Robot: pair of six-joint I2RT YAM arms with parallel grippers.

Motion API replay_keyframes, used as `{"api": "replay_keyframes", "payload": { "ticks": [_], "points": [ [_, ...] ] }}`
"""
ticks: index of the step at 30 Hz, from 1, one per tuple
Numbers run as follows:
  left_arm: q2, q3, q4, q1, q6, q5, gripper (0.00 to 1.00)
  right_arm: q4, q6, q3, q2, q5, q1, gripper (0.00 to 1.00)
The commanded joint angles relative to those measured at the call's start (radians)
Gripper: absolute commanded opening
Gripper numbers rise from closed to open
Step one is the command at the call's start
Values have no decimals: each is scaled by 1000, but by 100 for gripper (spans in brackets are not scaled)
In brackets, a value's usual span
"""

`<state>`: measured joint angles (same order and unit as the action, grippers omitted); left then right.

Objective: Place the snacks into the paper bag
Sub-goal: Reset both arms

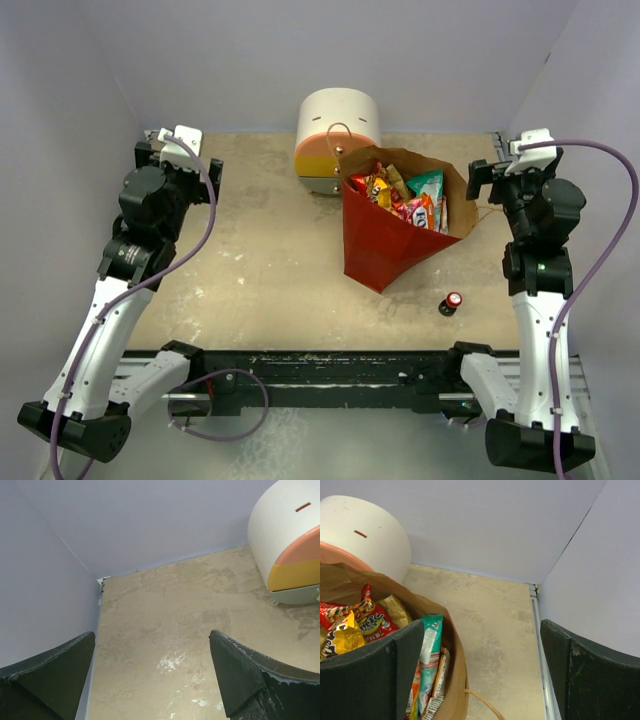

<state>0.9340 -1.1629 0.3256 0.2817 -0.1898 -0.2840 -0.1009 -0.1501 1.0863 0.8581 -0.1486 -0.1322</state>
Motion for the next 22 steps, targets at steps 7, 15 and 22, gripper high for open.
{"api": "replay_keyframes", "payload": {
  "ticks": [7,15,22],
  "points": [
    [-7,-18,-8,-5,33,32,99,33,-18,1,2,-21,-7,100],
    [0,-19,-7,-4,35,36,99,21,-19,1,2,-31,-7,100],
    [5,-22,-5,-4,34,39,99,23,-18,1,4,-26,-7,100]
  ]
}}
